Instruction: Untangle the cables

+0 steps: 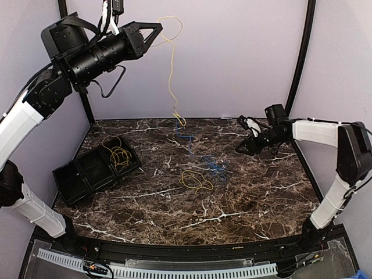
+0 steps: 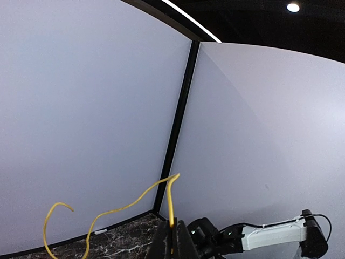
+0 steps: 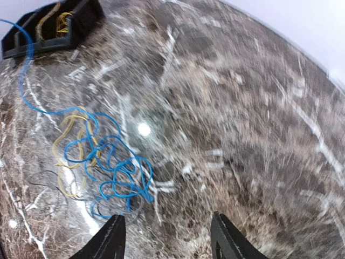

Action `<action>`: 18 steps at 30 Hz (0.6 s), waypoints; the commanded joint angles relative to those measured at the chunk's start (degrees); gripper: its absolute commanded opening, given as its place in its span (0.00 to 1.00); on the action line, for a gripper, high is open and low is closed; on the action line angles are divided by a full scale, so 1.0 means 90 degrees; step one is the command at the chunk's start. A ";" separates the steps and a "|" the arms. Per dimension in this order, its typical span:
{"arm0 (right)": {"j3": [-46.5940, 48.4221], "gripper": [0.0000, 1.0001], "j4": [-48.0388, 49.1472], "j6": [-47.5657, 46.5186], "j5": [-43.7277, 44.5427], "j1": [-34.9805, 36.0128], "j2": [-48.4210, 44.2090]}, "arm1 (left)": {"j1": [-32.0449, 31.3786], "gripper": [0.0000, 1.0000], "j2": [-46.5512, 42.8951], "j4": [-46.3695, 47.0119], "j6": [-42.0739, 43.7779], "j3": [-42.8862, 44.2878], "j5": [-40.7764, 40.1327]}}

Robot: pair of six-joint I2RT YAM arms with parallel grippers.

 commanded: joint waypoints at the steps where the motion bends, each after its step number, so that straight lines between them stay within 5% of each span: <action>1: 0.0020 0.59 0.0031 -0.0771 -0.0500 0.0738 -0.1120 | -0.0018 0.00 -0.0310 0.0103 -0.0260 -0.0740 -0.0031; 9: -0.0029 0.65 -0.0112 -0.1332 -0.0322 0.2029 -0.0804 | -0.0019 0.00 -0.1023 0.1152 -0.0767 -0.3085 -0.0196; 18: 0.0646 0.70 0.0387 -0.1437 0.0448 0.2869 0.0698 | -0.0018 0.00 -0.1592 0.0994 -0.0823 -0.3656 -0.0613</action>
